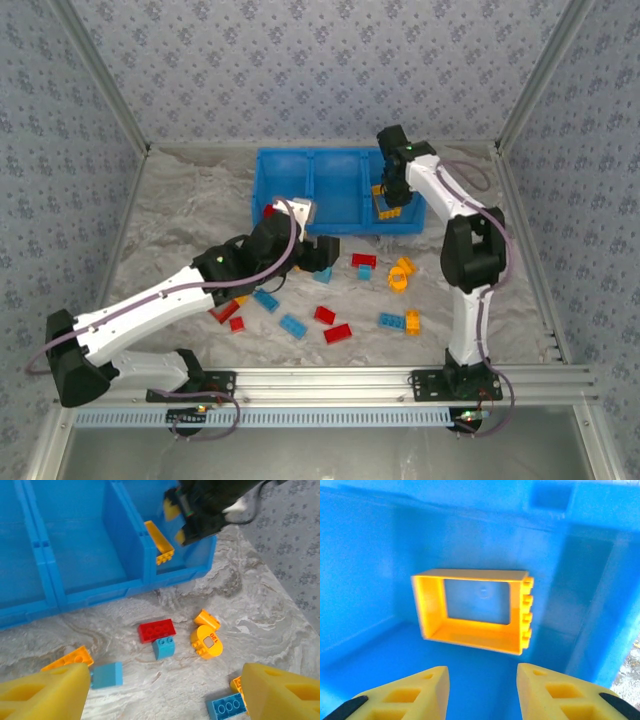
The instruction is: Sort the legos into containers by color
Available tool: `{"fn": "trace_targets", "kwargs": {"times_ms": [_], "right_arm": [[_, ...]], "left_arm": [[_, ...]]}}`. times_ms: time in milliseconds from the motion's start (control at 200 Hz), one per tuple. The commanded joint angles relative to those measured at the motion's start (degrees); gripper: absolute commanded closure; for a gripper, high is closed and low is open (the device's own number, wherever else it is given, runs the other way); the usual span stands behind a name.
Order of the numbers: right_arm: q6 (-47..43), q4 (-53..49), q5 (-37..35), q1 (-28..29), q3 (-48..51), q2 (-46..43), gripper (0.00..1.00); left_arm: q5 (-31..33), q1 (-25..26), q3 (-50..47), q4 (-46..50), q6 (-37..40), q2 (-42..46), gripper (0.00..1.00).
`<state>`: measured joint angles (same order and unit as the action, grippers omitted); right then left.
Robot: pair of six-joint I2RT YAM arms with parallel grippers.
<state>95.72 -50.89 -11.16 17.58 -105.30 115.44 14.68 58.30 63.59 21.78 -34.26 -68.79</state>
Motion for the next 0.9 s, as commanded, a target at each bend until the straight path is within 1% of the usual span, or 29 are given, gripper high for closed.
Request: {"fn": "trace_targets", "kwargs": {"times_ms": [0, 100, 165, 230, 255, 285, 325, 355, 395, 455, 500, 590, 675, 725, 759, 819, 894], "right_arm": [[-4.9, -0.3, -6.7, 1.4, 1.3, -8.6, 0.57], [-11.4, 2.5, -11.3, 3.5, 4.6, -15.3, 0.57], [-17.3, 5.1, -13.7, 5.3, 7.7, -20.7, 0.57], [-25.1, 9.0, -15.2, 7.3, 11.8, -26.3, 0.56], [-28.6, 10.7, -15.3, 8.3, 13.6, -28.4, 0.52], [-33.3, 12.8, -15.4, 9.6, 15.7, -31.1, 0.52], [-40.3, 16.0, -14.9, 12.1, 18.6, -34.5, 0.46], [-46.9, 20.6, -13.8, 14.3, 21.3, -37.3, 0.45], [-54.8, 25.2, -12.2, 17.8, 25.5, -40.8, 0.4], [-64.4, 30.6, -8.3, 23.0, 31.4, -45.6, 0.35], [-69.5, 33.1, -5.0, 26.6, 36.1, -48.3, 0.34], [-74.5, 32.8, -3.5, 34.6, 43.5, -50.8, 0.34], [-75.5, 33.1, -2.8, 40.3, 49.4, -51.7, 0.34], [-75.1, 34.5, -3.2, 43.4, 52.6, -52.3, 0.34], [-74.6, 35.5, -3.6, 45.4, 54.5, -52.5, 0.33], [-72.8, 36.7, -4.2, 47.2, 56.8, -52.5, 0.32], [-70.8, 38.1, -4.6, 48.3, 58.6, -52.3, 0.31]], "left_arm": [[3.2, 0.6, 0.1, 5.8, -5.2, 2.3, 0.2], [4.3, 0.6, -0.3, 10.3, -9.2, 3.5, 0.21], [5.1, 0.6, -0.7, 13.3, -11.6, 4.3, 0.2], [5.7, 0.3, -0.9, 16.4, -13.9, 5.1, 0.2], [5.6, 0.0, -0.9, 18.0, -14.8, 5.3, 0.2], [5.3, -0.8, -1.0, 20.1, -15.8, 5.4, 0.2], [4.2, -2.6, -1.1, 22.7, -16.9, 5.3, 0.2], [2.8, -4.6, -1.4, 24.5, -17.4, 5.3, 0.2], [0.7, -7.5, -2.1, 26.0, -17.3, 5.2, 0.2], [-3.9, -12.5, -3.6, 26.8, -15.0, 4.9, 0.19], [-7.1, -16.8, -4.0, 27.9, -12.5, 3.9, 0.19], [-9.0, -22.5, -3.3, 30.4, -6.0, 0.6, 0.17], [-10.9, -25.5, -2.6, 30.9, -0.3, -4.2, 0.15], [-12.8, -26.2, -2.0, 30.8, 3.6, -7.7, 0.14], [-12.6, -26.4, -1.0, 31.7, 6.3, -10.4, 0.14], [-11.4, -26.4, 1.0, 33.3, 10.6, -15.2, 0.14], [-7.7, -26.5, 2.4, 34.2, 13.8, -19.3, 0.14]]}}
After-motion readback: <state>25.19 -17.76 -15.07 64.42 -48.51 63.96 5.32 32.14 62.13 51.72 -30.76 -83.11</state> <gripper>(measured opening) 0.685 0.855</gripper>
